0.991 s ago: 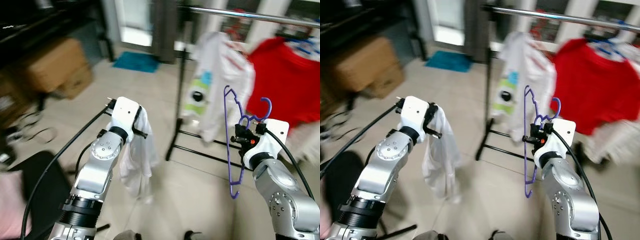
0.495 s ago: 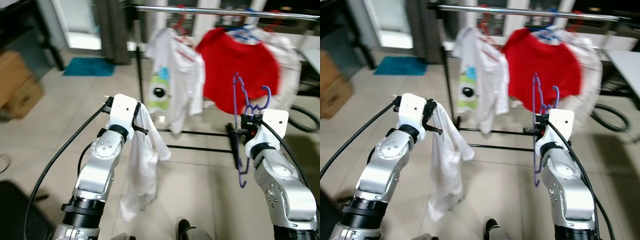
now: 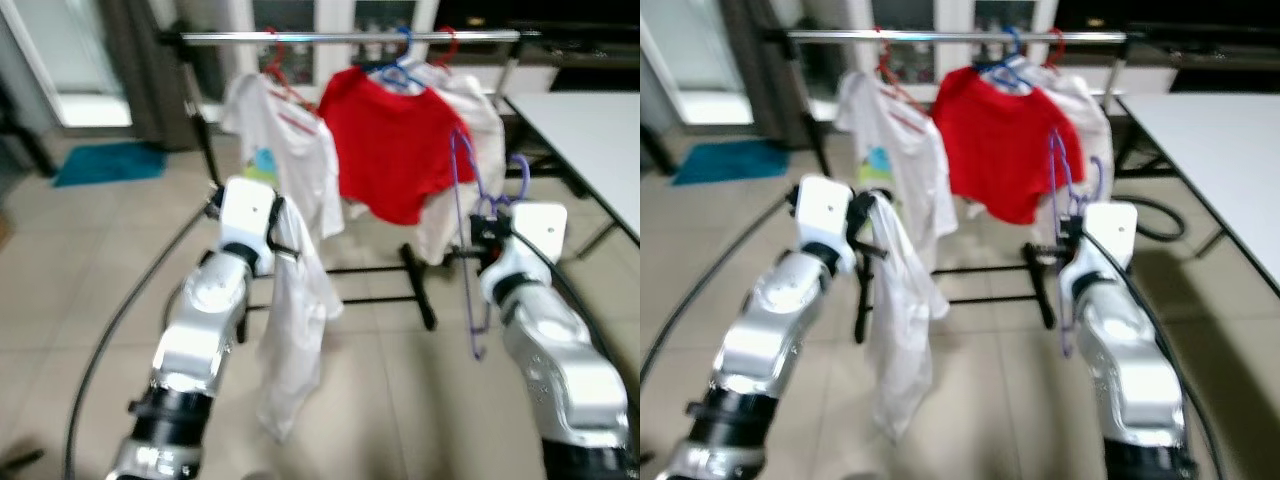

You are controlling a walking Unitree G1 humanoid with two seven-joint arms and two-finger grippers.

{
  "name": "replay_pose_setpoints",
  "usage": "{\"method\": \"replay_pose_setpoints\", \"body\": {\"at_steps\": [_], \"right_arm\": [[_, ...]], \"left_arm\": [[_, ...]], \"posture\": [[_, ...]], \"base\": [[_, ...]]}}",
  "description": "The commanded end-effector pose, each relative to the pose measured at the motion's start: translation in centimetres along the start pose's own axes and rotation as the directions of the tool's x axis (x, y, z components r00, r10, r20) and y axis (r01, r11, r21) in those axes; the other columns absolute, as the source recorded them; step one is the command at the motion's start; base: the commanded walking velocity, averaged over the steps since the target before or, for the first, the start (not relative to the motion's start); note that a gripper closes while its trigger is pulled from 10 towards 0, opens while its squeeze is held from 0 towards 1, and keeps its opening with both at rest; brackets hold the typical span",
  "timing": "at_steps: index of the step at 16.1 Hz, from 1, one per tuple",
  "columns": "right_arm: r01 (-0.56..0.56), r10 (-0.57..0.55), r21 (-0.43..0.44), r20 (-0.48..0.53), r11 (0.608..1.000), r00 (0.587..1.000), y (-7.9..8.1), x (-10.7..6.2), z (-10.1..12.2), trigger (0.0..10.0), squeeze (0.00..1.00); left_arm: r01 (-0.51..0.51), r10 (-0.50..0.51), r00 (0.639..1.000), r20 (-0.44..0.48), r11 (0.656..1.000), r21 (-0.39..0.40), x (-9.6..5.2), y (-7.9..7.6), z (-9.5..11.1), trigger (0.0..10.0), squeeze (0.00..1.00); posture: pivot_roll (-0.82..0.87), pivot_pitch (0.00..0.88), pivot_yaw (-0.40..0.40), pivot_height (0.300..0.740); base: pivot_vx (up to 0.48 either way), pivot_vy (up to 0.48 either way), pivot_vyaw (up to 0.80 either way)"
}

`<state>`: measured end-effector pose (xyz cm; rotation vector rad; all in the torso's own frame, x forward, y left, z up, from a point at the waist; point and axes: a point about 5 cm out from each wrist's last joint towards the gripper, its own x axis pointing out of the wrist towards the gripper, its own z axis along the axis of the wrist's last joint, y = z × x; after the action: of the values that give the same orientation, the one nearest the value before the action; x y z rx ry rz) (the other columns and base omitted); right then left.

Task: Hang hanger

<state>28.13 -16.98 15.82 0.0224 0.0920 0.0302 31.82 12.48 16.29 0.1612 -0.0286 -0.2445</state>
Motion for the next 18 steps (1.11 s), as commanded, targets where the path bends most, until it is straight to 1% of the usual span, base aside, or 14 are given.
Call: {"method": "replay_pose_setpoints", "body": {"at_steps": [1, 3, 5, 11, 15, 16, 18], "right_arm": [[0.019, -0.019, -0.011, 0.011, 1.0, 1.0, -0.5, 0.0, 0.3, 10.0, 0.0], [0.007, -0.006, -0.018, 0.022, 1.0, 1.0, -0.2, -0.1, 0.6, 10.0, 0.0], [0.004, -0.004, -0.022, 0.037, 1.0, 0.999, -0.3, -0.1, 1.1, 10.0, 0.0], [0.022, -0.018, -0.048, 0.092, 0.999, 0.996, -1.2, -0.1, 2.7, 10.0, 0.0], [0.013, -0.008, -0.054, 0.089, 0.998, 0.996, -1.1, -0.1, 2.7, 10.0, 0.0], [-0.007, 0.01, -0.04, 0.065, 0.999, 0.998, -0.9, -0.1, 2.3, 10.0, 0.0], [-0.028, 0.032, -0.066, 0.056, 0.997, 0.998, -0.5, -0.2, 1.9, 10.0, 0.0]], "left_arm": [[0.0, 0.0, 1.0, 0.019, 1.0, -0.009, 0.1, -0.2, 0.3, 10.0, 0.0], [0.004, -0.003, 1.0, 0.025, 1.0, -0.014, 0.1, 0.0, 0.4, 10.0, 0.0], [0.013, -0.013, 1.0, 0.028, 1.0, -0.018, 0.2, -0.2, 0.4, 10.0, 0.0], [0.036, -0.035, 0.998, 0.048, 0.999, -0.02, 0.6, -0.5, 0.8, 10.0, 0.0], [0.031, -0.029, 0.998, 0.06, 0.999, -0.023, 0.7, -0.1, 1.1, 10.0, 0.0], [0.025, -0.023, 0.998, 0.064, 0.999, -0.024, 0.8, 0.1, 1.3, 10.0, 0.0], [0.013, -0.011, 0.997, 0.077, 1.0, -0.027, 1.0, 0.6, 1.8, 10.0, 0.0]], "posture": [[-0.04, 0.022, 0.003, 0.74], [-0.05, 0.01, 0.002, 0.74], [-0.05, 0.004, 0.001, 0.74], [-0.06, 0.0, 0.006, 0.74], [-0.06, 0.0, 0.01, 0.74], [-0.06, 0.0, 0.011, 0.74], [-0.05, 0.0, 0.013, 0.74]], "base": [[0.262, 0.0, -0.8], [0.263, 0.0, -0.8], [0.27, 0.0, -0.8], [0.292, 0.0, -0.8], [0.295, 0.0, -0.8], [0.322, 0.0, 0.0], [0.338, 0.0, 0.0]]}}
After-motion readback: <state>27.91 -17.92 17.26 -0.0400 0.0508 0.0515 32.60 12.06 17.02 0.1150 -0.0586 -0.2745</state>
